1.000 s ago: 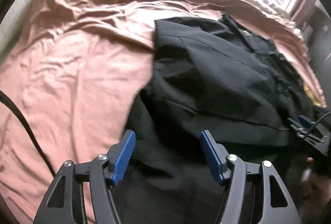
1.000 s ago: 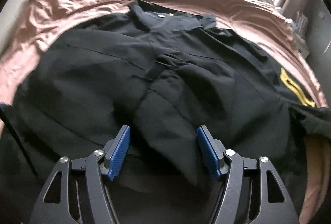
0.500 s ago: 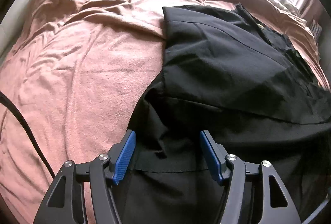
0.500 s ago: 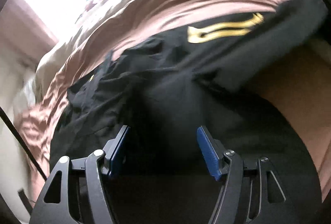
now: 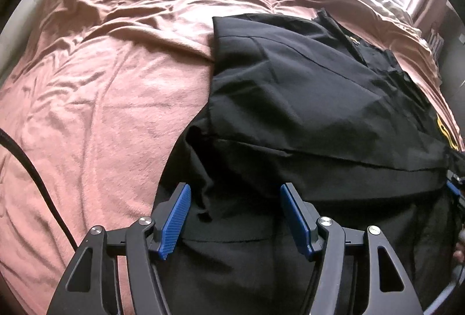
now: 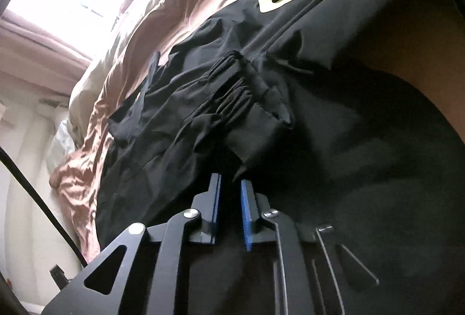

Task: Fold large clothes

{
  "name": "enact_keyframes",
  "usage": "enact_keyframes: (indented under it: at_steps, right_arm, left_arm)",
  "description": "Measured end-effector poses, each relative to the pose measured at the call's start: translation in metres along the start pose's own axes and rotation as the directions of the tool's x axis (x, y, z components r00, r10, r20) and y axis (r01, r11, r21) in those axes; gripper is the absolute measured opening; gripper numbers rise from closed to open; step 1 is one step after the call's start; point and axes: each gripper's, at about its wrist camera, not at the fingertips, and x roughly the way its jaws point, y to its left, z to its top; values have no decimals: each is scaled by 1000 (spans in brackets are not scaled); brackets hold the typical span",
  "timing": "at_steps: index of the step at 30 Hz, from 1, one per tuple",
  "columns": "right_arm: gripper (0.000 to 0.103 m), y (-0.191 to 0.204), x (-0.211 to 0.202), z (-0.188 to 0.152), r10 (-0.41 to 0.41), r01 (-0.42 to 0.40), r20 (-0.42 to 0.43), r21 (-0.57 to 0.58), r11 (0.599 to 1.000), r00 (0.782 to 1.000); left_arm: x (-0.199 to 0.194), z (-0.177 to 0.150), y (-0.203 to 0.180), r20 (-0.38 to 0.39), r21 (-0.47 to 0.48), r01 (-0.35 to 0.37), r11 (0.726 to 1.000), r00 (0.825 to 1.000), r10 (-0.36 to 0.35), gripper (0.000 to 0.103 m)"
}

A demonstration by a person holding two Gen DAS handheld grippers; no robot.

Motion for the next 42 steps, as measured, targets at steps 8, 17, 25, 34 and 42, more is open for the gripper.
enact_keyframes:
  at_steps: [8,17,25,34,42]
  right_arm:
    - [10,-1,-21,-1,-17,17,6,12,1000,1000]
    - [72,-31,-105,4,5,-20,221,65,998,975]
    - [72,-76,-150,6,-31,-22,366,140,990,930]
    - [58,-107,-161,19,-62,-23,514,158,987,855]
    - [2,-104,-147,17,-70,-11,519,152,988,852]
  left_arm:
    - [-7,6,-2,38,-20,2,1000,999,-1,66]
    - [-47,3,-8,136,-67,70,995,989,-60,66]
    - [-70,-4,-23,187,-53,114,992,977,-102,67]
    - [-61,-8,-48,163,-17,112,994,981,-108,68]
    - [-50,-8,-60,139,16,107,994,984,-108,68]
